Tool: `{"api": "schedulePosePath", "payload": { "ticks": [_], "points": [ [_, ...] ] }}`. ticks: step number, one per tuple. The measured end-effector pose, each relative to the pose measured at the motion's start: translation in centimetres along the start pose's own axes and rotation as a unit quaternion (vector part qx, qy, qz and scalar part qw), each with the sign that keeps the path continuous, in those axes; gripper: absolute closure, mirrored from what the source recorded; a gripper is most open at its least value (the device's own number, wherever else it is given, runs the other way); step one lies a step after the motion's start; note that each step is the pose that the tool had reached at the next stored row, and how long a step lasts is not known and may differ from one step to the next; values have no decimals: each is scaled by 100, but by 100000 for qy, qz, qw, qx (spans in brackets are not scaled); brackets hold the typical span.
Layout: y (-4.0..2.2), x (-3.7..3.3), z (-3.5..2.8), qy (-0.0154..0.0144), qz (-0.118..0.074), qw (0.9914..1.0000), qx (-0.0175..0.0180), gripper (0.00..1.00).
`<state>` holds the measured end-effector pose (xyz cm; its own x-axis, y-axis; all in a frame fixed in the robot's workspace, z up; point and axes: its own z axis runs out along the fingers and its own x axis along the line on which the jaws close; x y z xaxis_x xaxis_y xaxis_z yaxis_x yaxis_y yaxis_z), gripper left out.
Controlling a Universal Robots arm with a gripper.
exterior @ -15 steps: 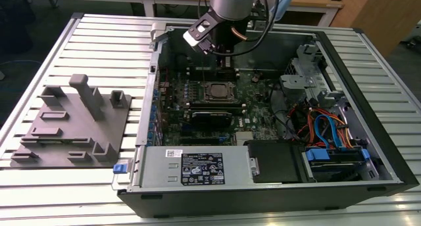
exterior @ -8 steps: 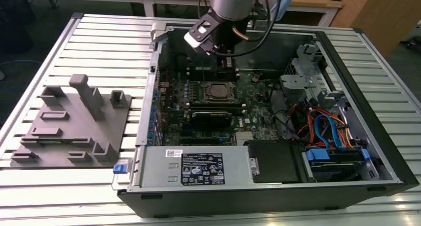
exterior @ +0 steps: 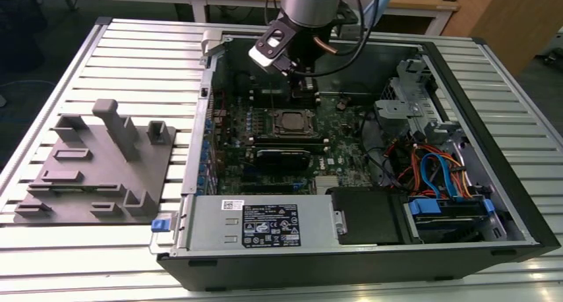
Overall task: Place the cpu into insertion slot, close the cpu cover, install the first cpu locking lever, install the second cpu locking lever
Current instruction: 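Install the first cpu locking lever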
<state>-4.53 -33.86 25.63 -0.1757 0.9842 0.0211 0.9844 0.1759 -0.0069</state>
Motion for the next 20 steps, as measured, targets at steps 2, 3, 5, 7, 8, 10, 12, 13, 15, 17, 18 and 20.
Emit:
{"api": "schedulePosePath", "payload": {
  "ticks": [2,3,5,7,8,10,12,13,15,17,18,20],
  "points": [
    [0,0,0,-9,-886,99996,21,90],
    [0,0,0,-12,-1317,99991,29,90],
    [0,0,0,-17,-2131,99977,47,90],
    [0,0,0,-23,-2970,99956,64,90],
    [0,0,0,-27,-3347,99944,71,90],
    [0,0,0,-31,-4072,99917,89,90],
    [0,0,0,-36,-4768,99886,104,90],
    [0,0,0,-39,-5098,99870,110,90],
    [0,0,0,-42,-5745,99835,123,90],
    [0,0,0,-47,-6322,99800,137,90],
    [0,0,0,-50,-6613,99781,143,90],
    [0,0,0,-52,-7207,99740,153,90]
  ]
}}
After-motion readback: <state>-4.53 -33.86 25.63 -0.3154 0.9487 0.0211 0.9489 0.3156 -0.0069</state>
